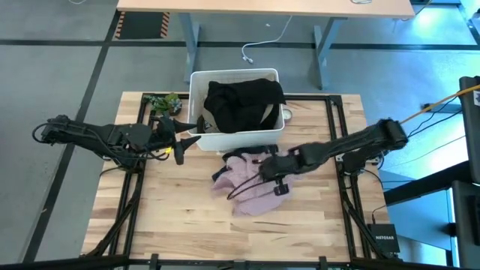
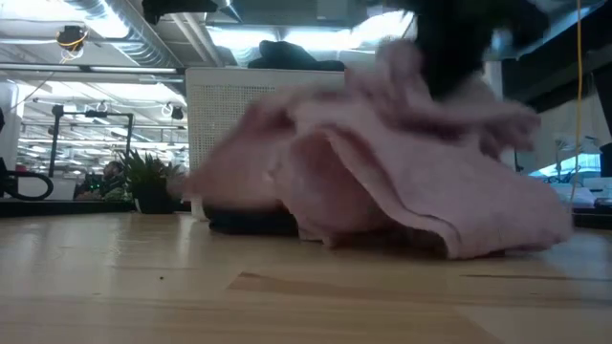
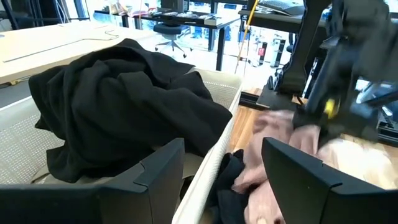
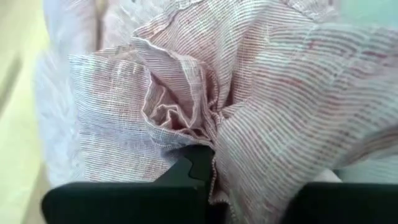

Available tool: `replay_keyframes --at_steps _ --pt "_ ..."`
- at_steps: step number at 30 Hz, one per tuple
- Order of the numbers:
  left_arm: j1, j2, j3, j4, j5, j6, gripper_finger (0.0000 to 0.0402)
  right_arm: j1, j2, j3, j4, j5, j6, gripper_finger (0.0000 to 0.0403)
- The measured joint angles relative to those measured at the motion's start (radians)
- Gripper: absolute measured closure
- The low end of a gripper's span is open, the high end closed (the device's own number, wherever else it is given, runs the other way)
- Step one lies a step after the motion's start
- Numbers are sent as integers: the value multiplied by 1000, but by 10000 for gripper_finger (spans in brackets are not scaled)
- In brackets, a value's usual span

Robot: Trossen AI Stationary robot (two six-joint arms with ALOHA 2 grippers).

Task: Sort clothes
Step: Put the pink shirt into the white bin

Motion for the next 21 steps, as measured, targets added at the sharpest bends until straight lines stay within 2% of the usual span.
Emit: replay_keyframes --at_steps 7,13,17,21 --pt "0 0 0 1 0 0 192 -1 -164 152 -16 114 -55 367" --pt "0 0 0 0 0 0 192 -32 -205 374 0 258 -184 367" --pt "0 0 0 1 0 0 192 -98 -206 504 98 333 -327 367" --pt "0 0 0 0 0 -1 192 -216 -206 563 227 343 -418 367"
